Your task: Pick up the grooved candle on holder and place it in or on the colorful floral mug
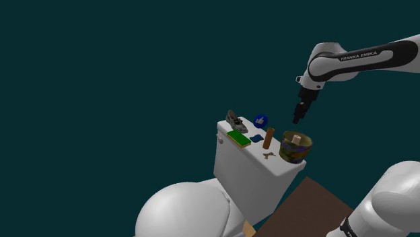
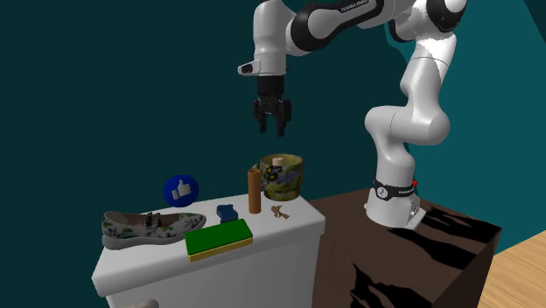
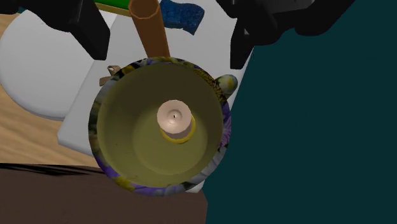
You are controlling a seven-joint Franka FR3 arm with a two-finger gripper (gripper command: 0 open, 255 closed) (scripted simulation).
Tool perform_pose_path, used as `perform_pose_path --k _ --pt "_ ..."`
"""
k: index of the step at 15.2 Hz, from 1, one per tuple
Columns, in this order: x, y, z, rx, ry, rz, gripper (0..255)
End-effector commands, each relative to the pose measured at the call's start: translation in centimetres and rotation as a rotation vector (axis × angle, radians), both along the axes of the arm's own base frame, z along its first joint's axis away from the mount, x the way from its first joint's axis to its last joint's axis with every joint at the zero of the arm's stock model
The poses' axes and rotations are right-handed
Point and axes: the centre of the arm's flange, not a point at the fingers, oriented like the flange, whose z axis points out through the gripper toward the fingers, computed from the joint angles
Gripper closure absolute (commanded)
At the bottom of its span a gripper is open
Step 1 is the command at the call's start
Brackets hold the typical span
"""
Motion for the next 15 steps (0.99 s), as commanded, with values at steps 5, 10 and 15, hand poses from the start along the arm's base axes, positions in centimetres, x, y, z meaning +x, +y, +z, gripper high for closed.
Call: perform_pose_path --k 5,10,15 --pt "0.0 -0.1 2.6 0.0 0.0 0.0 0" --pt "0.0 -0.1 5.0 0.0 0.0 0.0 0" --pt "0.0 -0.1 5.0 0.0 0.0 0.0 0"
